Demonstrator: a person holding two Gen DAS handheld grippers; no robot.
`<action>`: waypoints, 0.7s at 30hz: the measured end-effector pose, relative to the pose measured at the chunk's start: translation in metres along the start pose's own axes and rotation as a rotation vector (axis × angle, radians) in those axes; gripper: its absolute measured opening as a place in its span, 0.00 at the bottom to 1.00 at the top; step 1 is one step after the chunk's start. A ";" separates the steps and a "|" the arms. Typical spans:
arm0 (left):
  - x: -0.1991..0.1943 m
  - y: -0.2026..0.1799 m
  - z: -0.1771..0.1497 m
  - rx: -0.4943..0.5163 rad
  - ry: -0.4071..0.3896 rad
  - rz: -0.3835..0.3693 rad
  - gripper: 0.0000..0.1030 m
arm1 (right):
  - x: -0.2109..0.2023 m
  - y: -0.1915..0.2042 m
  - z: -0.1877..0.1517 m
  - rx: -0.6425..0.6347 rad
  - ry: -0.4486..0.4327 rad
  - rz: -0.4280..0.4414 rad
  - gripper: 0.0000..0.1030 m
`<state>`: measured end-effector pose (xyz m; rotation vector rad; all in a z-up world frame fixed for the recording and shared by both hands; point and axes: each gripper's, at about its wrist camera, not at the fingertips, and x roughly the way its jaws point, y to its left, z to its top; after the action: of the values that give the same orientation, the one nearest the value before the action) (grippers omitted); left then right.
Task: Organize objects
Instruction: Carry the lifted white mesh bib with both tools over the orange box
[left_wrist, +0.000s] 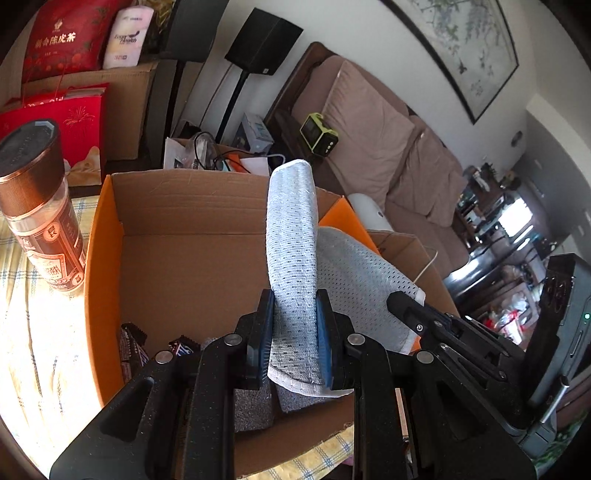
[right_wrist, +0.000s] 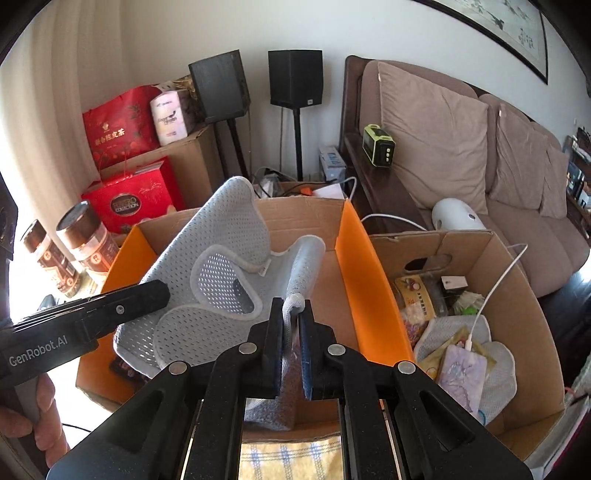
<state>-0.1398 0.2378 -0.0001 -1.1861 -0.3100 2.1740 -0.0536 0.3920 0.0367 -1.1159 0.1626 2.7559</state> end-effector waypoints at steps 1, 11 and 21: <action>0.004 0.000 0.001 -0.002 0.002 0.000 0.19 | 0.002 -0.002 0.000 0.001 -0.002 -0.005 0.06; 0.045 0.004 0.001 -0.026 0.055 0.029 0.19 | 0.034 -0.021 0.006 0.006 0.001 -0.062 0.06; 0.069 0.015 -0.014 -0.031 0.213 0.108 0.30 | 0.062 -0.022 -0.003 -0.038 0.106 -0.108 0.17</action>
<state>-0.1617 0.2682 -0.0618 -1.4674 -0.1924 2.1161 -0.0914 0.4198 -0.0094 -1.2427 0.0607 2.6177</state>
